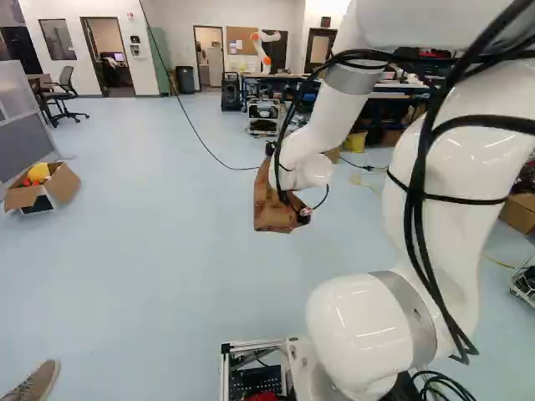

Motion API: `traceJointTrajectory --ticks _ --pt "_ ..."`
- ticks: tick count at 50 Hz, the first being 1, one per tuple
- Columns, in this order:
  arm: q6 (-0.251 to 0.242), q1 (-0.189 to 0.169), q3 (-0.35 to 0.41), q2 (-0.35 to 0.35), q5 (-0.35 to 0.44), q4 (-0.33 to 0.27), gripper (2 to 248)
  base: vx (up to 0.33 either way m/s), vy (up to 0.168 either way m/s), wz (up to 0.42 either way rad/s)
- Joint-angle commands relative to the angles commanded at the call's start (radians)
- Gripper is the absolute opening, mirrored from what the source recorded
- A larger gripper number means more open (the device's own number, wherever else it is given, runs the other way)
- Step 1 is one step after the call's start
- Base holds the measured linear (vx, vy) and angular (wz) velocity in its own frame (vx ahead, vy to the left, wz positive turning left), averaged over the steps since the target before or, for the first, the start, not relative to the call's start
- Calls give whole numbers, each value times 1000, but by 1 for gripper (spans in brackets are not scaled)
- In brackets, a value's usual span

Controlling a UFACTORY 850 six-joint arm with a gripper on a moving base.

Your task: Pick up the grocery bag from the ground

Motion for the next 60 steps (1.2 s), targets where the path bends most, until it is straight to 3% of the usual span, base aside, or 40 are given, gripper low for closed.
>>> traceJointTrajectory --ticks 30,60 --pt "0 -23 221 226 189 24 21 0 0 0" --pt "0 -36 347 355 296 38 21 0 0 0"
